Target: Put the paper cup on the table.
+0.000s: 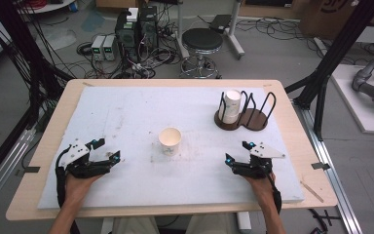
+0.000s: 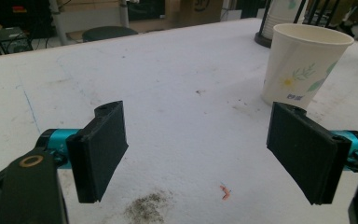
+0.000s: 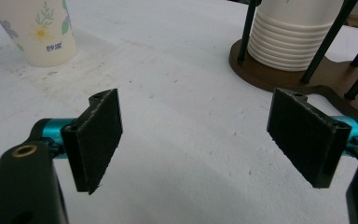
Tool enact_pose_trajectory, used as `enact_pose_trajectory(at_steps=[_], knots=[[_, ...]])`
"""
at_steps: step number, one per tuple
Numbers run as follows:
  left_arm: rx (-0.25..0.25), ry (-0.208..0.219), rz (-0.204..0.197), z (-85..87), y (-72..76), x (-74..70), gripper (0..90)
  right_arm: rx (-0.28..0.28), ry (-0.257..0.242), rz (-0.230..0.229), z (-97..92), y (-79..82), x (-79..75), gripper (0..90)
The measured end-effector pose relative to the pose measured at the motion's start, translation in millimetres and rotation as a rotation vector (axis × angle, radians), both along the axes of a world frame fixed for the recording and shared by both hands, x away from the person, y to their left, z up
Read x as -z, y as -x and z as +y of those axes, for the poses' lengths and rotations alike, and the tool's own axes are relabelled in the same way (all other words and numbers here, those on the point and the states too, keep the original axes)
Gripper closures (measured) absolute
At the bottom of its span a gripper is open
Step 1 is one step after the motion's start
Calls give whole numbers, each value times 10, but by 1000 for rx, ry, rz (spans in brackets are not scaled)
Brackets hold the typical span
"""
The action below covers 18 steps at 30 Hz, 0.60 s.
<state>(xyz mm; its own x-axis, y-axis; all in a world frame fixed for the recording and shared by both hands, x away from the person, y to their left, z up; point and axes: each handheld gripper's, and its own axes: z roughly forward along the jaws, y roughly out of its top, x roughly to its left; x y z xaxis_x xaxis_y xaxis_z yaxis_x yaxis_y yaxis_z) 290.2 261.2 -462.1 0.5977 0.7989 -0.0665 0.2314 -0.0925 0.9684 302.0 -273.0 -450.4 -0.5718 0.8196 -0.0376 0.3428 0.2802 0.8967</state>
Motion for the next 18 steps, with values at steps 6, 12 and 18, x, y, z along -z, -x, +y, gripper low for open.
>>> enact_pose_trajectory(at_steps=[6, 12, 18], knots=[[7, -27, -19, -27, 19, 2, 189, 6, -1, 2, 0, -6, 1, 185], [6, -17, -15, -20, 17, 5, 182, 5, -10, 6, -6, 2, 1, 185], [5, -31, -22, -34, 24, 3, 182, 10, -30, 3, -26, 2, 1, 185]])
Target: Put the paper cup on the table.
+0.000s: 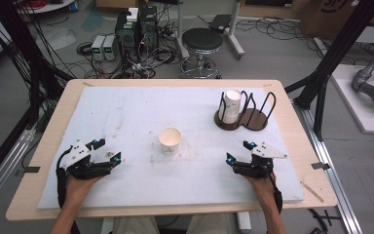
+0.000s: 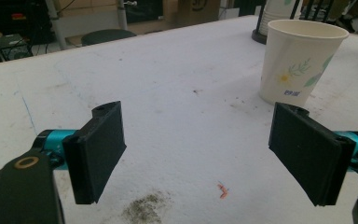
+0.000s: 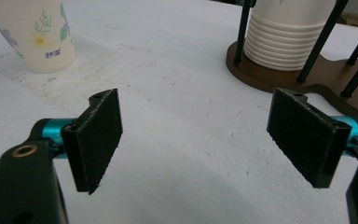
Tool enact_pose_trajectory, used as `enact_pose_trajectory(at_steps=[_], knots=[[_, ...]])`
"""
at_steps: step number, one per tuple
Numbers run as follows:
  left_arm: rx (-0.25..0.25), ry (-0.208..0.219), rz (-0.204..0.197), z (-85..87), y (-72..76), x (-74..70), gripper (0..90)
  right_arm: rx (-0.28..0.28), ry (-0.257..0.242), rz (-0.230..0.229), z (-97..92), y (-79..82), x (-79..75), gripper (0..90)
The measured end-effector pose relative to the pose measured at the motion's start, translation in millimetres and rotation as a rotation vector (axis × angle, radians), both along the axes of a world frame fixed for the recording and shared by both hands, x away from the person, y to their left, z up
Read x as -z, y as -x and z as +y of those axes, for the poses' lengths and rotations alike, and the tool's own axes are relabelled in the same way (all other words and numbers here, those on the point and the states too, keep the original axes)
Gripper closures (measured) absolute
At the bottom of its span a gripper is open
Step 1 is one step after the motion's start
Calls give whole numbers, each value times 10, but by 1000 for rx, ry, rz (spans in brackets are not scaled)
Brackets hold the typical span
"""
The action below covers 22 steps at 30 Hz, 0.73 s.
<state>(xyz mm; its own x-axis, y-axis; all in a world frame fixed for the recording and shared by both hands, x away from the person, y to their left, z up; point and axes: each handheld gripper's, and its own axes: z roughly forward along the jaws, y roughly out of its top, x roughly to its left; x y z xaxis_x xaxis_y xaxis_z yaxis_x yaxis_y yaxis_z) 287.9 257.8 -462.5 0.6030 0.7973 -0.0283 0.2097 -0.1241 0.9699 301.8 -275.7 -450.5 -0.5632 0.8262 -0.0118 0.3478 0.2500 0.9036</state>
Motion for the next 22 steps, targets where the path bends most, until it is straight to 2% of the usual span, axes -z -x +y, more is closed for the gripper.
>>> enact_pose_trajectory(at_steps=[22], knots=[[-2, 7, -1, 6, 0, 2, 182, -12, -14, 8, -15, -7, 1, 185]])
